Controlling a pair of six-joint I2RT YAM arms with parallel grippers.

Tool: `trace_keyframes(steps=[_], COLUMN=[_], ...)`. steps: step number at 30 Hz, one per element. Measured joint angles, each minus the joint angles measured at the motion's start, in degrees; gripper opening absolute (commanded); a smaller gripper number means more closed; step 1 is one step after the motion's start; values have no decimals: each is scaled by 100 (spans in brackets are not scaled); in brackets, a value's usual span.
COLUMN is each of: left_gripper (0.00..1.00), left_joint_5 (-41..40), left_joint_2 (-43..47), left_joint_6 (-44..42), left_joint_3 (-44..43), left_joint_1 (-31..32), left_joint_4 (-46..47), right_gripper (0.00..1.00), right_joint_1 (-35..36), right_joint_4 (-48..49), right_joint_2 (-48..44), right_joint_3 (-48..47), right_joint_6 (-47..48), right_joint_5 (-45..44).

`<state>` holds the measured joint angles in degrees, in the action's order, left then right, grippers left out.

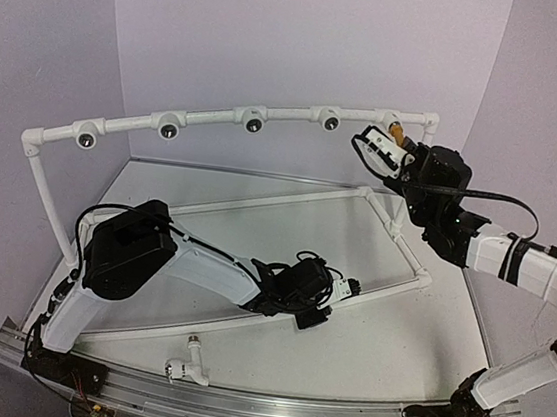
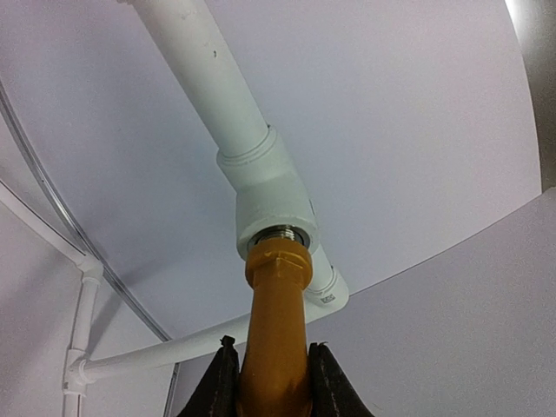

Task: Install the water faucets
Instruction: Screw the water faucet onto the adaptor.

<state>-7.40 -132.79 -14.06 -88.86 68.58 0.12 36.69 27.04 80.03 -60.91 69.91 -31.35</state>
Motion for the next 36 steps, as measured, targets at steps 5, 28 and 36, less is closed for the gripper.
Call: trace_keyframes(steps=[5,28,36], left_gripper=[0,0,0], left_joint_5=[-6,-32,-32], left_joint_2=[-2,-48,-50], left_joint_6=[-2,-7,-7], left_joint_3=[0,-76,-79], left_joint_1=[0,-28,-28], left_joint_4=[0,-9,-11], right_gripper=[0,0,0], right_joint_1=[-77,-728,-778], right_joint_4=[383,-1292,-1673], right_joint_2=[2,-138,-138], right_joint_3=[196,-367,-509], right_joint_6=[522,-1695,-2793], right_joint_5=[95,1243,1514])
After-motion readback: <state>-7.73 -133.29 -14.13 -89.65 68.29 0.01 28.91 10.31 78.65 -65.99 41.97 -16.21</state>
